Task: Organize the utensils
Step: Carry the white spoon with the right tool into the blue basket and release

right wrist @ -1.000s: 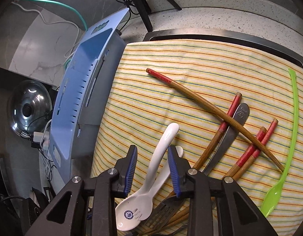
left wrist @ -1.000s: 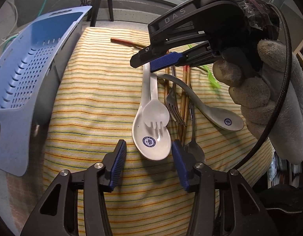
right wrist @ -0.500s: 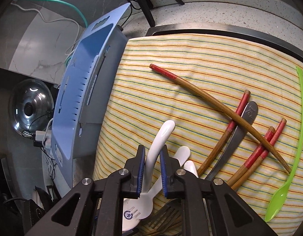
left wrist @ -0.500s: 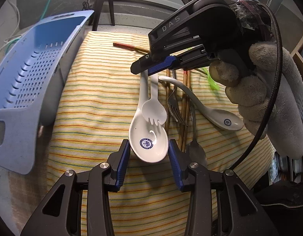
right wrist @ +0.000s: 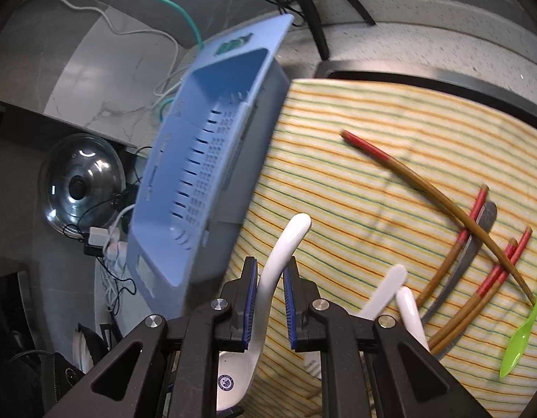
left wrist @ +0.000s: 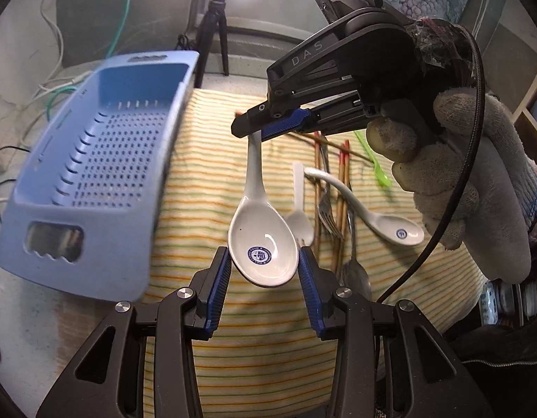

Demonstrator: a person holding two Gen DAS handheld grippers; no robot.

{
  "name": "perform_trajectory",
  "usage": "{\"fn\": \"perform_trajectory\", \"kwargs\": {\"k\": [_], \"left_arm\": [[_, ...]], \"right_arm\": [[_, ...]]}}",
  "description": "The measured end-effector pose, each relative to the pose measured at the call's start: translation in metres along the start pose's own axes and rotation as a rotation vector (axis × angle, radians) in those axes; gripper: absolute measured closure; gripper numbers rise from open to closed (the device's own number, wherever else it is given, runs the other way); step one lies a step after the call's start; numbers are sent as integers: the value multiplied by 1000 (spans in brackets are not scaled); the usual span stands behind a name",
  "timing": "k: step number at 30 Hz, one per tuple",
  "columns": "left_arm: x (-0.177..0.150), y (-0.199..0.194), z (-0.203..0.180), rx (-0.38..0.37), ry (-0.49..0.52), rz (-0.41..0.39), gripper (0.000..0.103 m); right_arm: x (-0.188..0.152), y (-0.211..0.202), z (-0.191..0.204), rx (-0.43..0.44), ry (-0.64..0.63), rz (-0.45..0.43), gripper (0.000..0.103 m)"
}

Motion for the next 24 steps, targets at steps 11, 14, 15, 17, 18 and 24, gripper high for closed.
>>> {"fn": "perform_trajectory", "kwargs": {"k": [11, 14, 15, 17, 18, 24], "left_arm": [[36, 0, 71, 92, 12, -44, 65], [39, 4, 93, 113, 7, -34, 65], [39, 5, 100, 120, 4, -31, 65], [41, 9, 112, 132, 0, -25, 65], [41, 11, 118, 139, 0, -22, 65], [43, 14, 144, 165, -7, -7, 65]], "right_arm": [[47, 38, 70, 37, -80, -32, 90], [55, 56, 85, 41, -101, -29, 90], [57, 61, 89, 39, -108, -27, 90], [61, 73, 98, 36, -123, -23, 90], [63, 79, 102, 34, -128, -21, 90], [70, 107, 113, 35, -140, 0, 89]]}}
Point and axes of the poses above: each gripper's, at about its wrist camera, not at the fingertips, and y roughly the way its jaws point, z to its left, x to its top, the point moved 8 cm from there along y, roughly the way its jaws point, and after that the axes turned 11 degrees about -z, right-handed, at the moved point
